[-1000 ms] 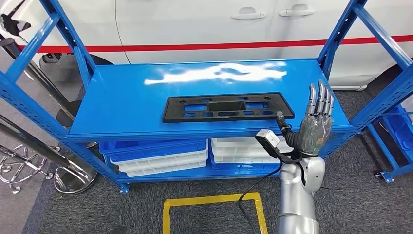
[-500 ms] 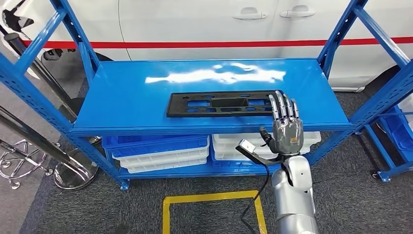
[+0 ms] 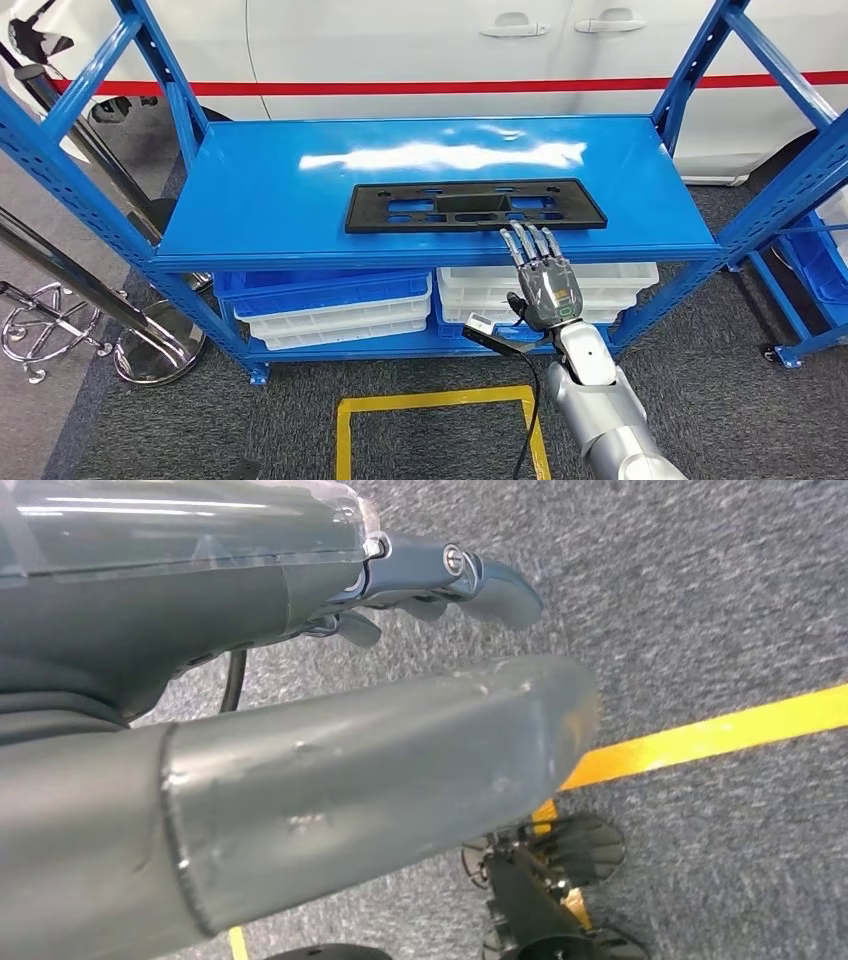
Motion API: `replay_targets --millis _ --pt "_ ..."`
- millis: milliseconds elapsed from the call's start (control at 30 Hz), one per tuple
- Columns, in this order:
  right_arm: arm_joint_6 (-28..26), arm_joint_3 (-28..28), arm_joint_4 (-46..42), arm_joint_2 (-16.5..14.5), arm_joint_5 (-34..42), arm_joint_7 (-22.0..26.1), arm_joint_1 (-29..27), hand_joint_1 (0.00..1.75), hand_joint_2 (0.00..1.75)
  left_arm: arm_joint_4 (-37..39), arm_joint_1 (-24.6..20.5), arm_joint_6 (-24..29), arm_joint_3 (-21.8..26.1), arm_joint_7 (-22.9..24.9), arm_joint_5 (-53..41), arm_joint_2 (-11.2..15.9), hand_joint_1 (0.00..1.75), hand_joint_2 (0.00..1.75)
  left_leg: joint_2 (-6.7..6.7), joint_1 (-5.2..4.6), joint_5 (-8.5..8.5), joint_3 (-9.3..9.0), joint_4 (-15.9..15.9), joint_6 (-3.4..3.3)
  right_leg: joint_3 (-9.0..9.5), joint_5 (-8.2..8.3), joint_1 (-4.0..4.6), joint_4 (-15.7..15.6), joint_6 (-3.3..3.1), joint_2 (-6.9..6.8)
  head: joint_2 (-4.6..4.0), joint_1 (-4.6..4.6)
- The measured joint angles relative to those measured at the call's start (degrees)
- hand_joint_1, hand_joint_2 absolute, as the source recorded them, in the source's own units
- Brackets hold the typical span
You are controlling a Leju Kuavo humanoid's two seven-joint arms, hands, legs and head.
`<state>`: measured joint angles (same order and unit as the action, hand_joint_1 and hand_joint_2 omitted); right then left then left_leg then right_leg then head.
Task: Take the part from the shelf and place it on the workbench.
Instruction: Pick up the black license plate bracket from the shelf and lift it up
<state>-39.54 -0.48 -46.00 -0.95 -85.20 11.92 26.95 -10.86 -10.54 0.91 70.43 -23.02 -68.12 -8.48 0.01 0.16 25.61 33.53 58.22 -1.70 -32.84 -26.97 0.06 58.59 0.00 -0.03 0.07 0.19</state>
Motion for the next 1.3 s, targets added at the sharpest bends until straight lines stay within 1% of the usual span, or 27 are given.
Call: replay_targets --millis 67,100,133,200,233,267,300,367,400,433,467,667,733,767,833,867,900,933,967,1000,1033,1100,1133,1167,1200,1233,1300 --pt "0.0 1.1 0.9 0.3 0.1 0.0 0.2 0.00 1.75 0.0 0.0 0.0 0.1 0.0 0.0 0.1 0.00 0.00 -0.03 0.02 0.56 0.35 0.5 0.63 0.00 0.44 -0.35 -0.4 -0.65 -0.10 0.01 0.00" --pt "0.0 1.5 1.3 0.4 0.2 -0.1 0.4 0.00 1.75 0.0 0.0 0.0 0.1 0.0 0.0 0.1 0.00 0.00 -0.05 0.03 1.71 1.05 2.1 0.91 -0.02 0.68 -0.56 -0.7 -1.01 -0.16 0.01 0.00" --pt "0.0 1.9 1.6 0.5 0.2 -0.2 0.7 0.00 1.75 0.0 0.0 0.0 0.1 0.0 0.0 0.2 0.00 0.00 -0.07 0.11 3.47 2.29 4.9 1.16 -0.08 0.86 -0.69 -0.8 -1.27 -0.20 0.01 -0.01" --pt "0.0 2.7 2.4 0.5 0.2 -0.6 1.0 0.00 1.75 0.0 0.0 0.0 0.1 0.0 -0.1 0.2 0.00 0.00 -0.06 0.31 7.20 5.63 12.6 1.60 -0.35 0.99 -0.61 -0.8 -1.51 -0.19 0.01 -0.02" --pt "0.0 3.1 2.8 0.5 0.2 -0.8 1.0 0.00 1.75 0.0 0.1 0.0 0.1 0.0 -0.1 0.2 0.00 0.00 -0.06 0.40 8.08 6.84 15.4 1.75 -0.45 1.01 -0.57 -0.7 -1.53 -0.19 0.01 -0.02" --pt "0.0 3.5 3.1 0.6 0.2 -0.9 1.0 0.00 1.75 0.0 0.1 -0.1 0.1 -0.1 -0.1 0.2 0.00 0.00 -0.06 0.45 7.86 7.13 16.3 1.84 -0.53 1.02 -0.55 -0.6 -1.53 -0.19 0.01 -0.02" --pt "0.0 3.8 3.3 0.6 0.2 -1.0 1.0 0.00 1.75 0.0 0.1 -0.3 0.1 -0.2 -0.1 0.3 0.00 0.00 -0.05 0.47 6.60 6.33 14.9 1.82 -0.57 0.99 -0.55 -0.5 -1.49 -0.18 0.01 -0.02" --pt "0.0 4.5 3.5 0.6 0.3 -1.1 1.1 0.00 1.75 0.0 0.0 -0.9 0.2 -0.5 -0.1 0.4 0.00 0.00 -0.06 0.45 2.88 2.41 7.2 1.44 -0.60 0.87 -0.54 -0.1 -1.30 -0.12 0.01 -0.02" --pt "0.0 4.8 3.5 0.6 0.4 -1.1 1.2 0.00 1.75 0.0 -0.1 -1.1 0.3 -0.7 -0.1 0.5 0.00 0.00 -0.08 0.35 1.73 0.60 3.6 1.21 -0.67 0.83 -0.46 0.0 -1.13 -0.09 0.01 -0.02" --pt "0.0 5.0 3.5 0.6 0.4 -1.1 1.3 0.00 1.75 0.0 -0.1 -1.2 0.3 -0.8 -0.1 0.5 0.00 0.00 -0.11 0.24 1.19 -0.61 1.2 1.02 -0.74 0.81 -0.37 0.1 -0.99 -0.07 0.01 -0.02" --pt "0.0 5.1 3.5 0.6 0.5 -1.1 1.4 0.00 1.75 0.0 -0.2 -1.3 0.3 -0.8 -0.1 0.5 0.00 0.00 -0.13 0.13 1.34 -1.04 0.4 0.91 -0.81 0.82 -0.29 0.1 -0.88 -0.07 0.01 -0.02" --pt "0.0 5.2 3.5 0.6 0.5 -1.2 1.4 0.00 1.75 0.0 -0.2 -1.3 0.4 -1.0 -0.1 0.5 0.00 0.00 -0.15 0.03 1.16 -1.11 0.0 0.84 -0.97 0.84 -0.22 0.3 -0.75 -0.02 0.00 -0.02" --pt "0.0 5.6 3.5 0.6 0.6 -1.4 1.5 0.00 1.75 0.0 -0.1 -1.6 0.4 -1.2 -0.1 0.5 0.00 0.00 -0.19 -0.02 1.06 -0.87 0.0 0.64 -1.10 0.99 -0.30 0.1 -0.42 -0.01 0.00 -0.02" --pt "0.0 5.8 3.1 0.6 0.9 -1.5 1.4 0.00 1.75 0.0 -0.1 -1.8 0.4 -1.4 -0.2 0.5 0.00 0.00 -0.16 0.11 0.89 -0.92 -0.3 0.20 -1.36 0.62 -0.34 0.6 0.01 0.01 0.01 -0.01" --pt "0.0 6.2 0.5 0.6 1.3 -0.9 0.6 0.00 1.75 0.0 -0.1 -1.7 0.4 -1.9 -0.2 0.5 0.00 0.00 -0.12 0.33 0.74 -1.20 -0.8 -0.76 -5.75 -2.60 -0.64 9.0 1.11 0.03 0.01 0.01" --pt "0.0 6.2 -1.1 0.6 1.5 -0.5 0.0 0.00 1.75 0.0 0.1 -0.9 0.4 -2.4 -0.2 0.4 0.00 0.00 -0.12 0.47 0.74 -1.50 -1.1 -1.13 -7.45 -3.38 -0.79 12.1 1.53 0.03 0.01 0.02" --pt "0.0 6.1 -2.6 0.6 1.6 0.0 -0.7 0.00 1.75 0.0 0.3 0.6 0.5 -3.0 -0.2 0.1 0.00 0.00 -0.15 0.45 0.97 -1.73 -1.0 -1.13 -8.31 -3.03 -0.95 13.3 1.68 0.01 0.01 0.01" --pt "0.0 5.8 -3.6 0.6 1.7 0.5 -1.0 0.00 1.75 0.0 0.7 2.5 0.6 -3.8 -0.1 -0.4 0.00 0.00 -0.19 0.45 1.23 -2.05 -0.9 -0.99 -6.48 -0.64 -0.98 9.4 1.59 -0.02 0.01 0.02" --pt "0.0 5.5 -4.6 0.6 1.8 1.1 -1.3 0.00 1.75 0.0 1.0 3.8 0.7 -4.4 -0.1 -0.9 0.00 0.00 -0.19 0.40 1.52 -2.28 -0.9 -0.77 -4.57 0.96 -0.92 5.5 1.41 -0.04 0.00 0.02" --pt "0.0 5.2 -5.5 0.6 1.8 1.7 -1.5 0.00 1.75 0.0 1.2 4.4 0.8 -4.8 -0.1 -1.4 0.00 0.00 -0.19 0.33 1.77 -2.39 -0.7 -0.52 -3.09 1.96 -0.76 2.4 1.19 -0.02 0.01 0.00" --pt "0.0 4.9 -6.1 0.6 1.6 2.0 -1.7 0.00 1.75 0.0 1.3 4.3 0.9 -4.9 -0.1 -1.7 0.00 0.00 -0.19 0.30 1.92 -2.39 -0.5 -0.24 -2.28 2.26 -0.57 0.7 0.98 0.00 0.01 0.00" --pt "0.0 4.5 -6.9 0.5 0.9 2.1 -2.0 0.00 1.75 0.0 1.2 2.6 1.1 -4.0 -0.2 -1.7 0.00 0.00 -0.20 0.25 2.05 -2.29 -0.5 0.34 -2.20 1.89 -0.30 0.1 0.49 0.08 0.02 -0.01" --pt "0.0 4.4 -7.2 0.4 0.5 2.0 -2.1 0.00 1.75 0.0 1.1 1.8 1.2 -3.4 -0.3 -1.6 0.00 0.00 -0.17 0.31 2.27 -2.28 -0.5 0.65 -2.13 1.89 -0.44 0.0 0.19 0.09 0.01 0.01" --pt "0.0 4.3 -7.5 0.2 0.2 1.9 -2.1 0.00 1.75 0.0 0.9 1.1 1.2 -2.9 -0.3 -1.4 0.00 0.00 -0.15 0.33 2.81 -2.10 0.0 0.93 -1.95 1.88 -0.59 -0.3 -0.20 0.09 0.01 0.00" --pt "0.0 4.3 -7.8 0.0 0.1 1.8 -2.1 0.00 1.75 0.0 0.7 0.7 1.2 -2.6 -0.3 -1.3 0.00 0.00 -0.14 0.35 3.79 -1.47 1.5 1.19 -1.75 1.91 -0.76 -0.5 -0.55 0.10 0.01 -0.01" --pt "0.0 4.3 -8.0 -0.3 -0.1 1.7 -2.1 0.00 1.75 0.0 0.4 0.4 1.2 -2.4 -0.4 -1.0 0.00 0.00 -0.12 0.43 5.26 -0.16 4.3 1.42 -1.55 1.89 -0.84 -0.7 -0.87 0.08 0.01 -0.01" --pt "0.0 4.3 -8.1 -0.6 -0.2 1.6 -2.1 0.00 1.75 0.0 0.1 0.2 1.3 -2.2 -0.4 -0.6 0.00 0.00 -0.13 0.48 8.41 3.95 12.2 1.74 -1.41 1.72 -0.78 -0.7 -1.22 0.07 0.01 -0.02"
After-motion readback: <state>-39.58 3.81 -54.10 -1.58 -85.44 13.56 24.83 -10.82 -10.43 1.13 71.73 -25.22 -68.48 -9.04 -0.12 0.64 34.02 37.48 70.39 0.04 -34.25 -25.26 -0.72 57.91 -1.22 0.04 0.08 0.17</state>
